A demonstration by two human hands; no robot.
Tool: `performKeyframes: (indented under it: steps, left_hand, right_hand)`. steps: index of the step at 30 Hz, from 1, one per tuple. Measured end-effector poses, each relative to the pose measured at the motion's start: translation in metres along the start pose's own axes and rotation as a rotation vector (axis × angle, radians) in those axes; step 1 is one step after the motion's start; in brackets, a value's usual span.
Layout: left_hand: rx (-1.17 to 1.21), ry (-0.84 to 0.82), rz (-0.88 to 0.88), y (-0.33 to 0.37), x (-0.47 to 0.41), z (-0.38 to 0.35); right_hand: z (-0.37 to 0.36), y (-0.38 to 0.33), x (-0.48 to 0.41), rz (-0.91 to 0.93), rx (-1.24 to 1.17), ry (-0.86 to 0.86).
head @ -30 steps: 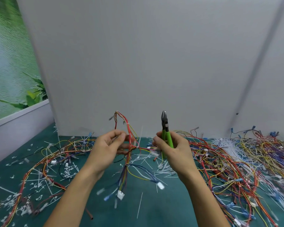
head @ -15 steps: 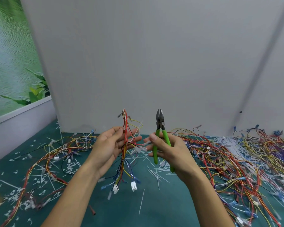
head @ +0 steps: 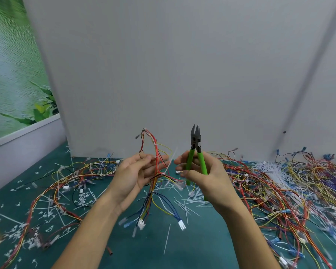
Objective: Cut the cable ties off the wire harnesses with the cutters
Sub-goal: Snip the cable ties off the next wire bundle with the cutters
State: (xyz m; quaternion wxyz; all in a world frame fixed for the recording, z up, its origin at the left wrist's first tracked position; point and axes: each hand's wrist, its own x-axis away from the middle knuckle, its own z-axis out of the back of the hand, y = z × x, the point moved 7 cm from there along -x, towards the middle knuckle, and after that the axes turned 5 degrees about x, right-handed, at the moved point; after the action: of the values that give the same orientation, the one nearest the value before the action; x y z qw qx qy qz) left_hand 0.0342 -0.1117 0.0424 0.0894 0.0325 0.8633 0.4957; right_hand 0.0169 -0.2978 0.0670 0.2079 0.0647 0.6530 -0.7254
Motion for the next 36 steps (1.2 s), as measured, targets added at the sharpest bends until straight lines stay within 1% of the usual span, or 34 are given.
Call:
performKeyframes:
  steps: [3,5,8,12,17,20,25,28,31,36]
  left_hand:
    - [-0.175,0.078,0.0,-0.005,0.001,0.002]
    - [-0.24,0.116,-0.01,-0.009,0.001,0.002]
    - [-0.27,0.148,-0.011,-0.014,0.001,0.002]
    - [-0.246,0.115,0.037,-0.016,0.002,-0.001]
    - [-0.152,0.032,0.105,-0.015,0.003,-0.008]
    - [-0.135,-0.051,0.148,-0.015,0.006,-0.013]
    - [-0.153,-0.211,0.168,-0.016,0.01,-0.023]
    - [-0.242,-0.305,0.154,-0.017,0.015,-0.031]
    - [-0.336,-0.299,0.136,-0.016,0.017,-0.032]
    - [-0.393,-0.323,0.116,-0.008,0.024,-0.033]
  right_hand:
    - [-0.006,-0.002,0.002,0.02,0.057,-0.031]
    - [-0.011,-0.002,0.003,0.015,0.104,-0.058]
    - [-0.016,0.003,0.003,-0.023,0.209,-0.077]
    - [-0.013,0.009,0.001,-0.072,0.266,-0.029]
    - [-0.007,0.013,-0.001,-0.085,0.351,0.036]
    - [-0.006,0.013,-0.001,-0.069,0.381,0.071]
    - [-0.008,0.013,-0.001,-0.047,0.454,0.147]
    - [-0.008,0.011,0.001,-0.007,0.502,0.214]
    - [-0.007,0.01,0.002,0.01,0.542,0.25]
    - [-0.008,0.005,0.004,0.059,0.606,0.246]
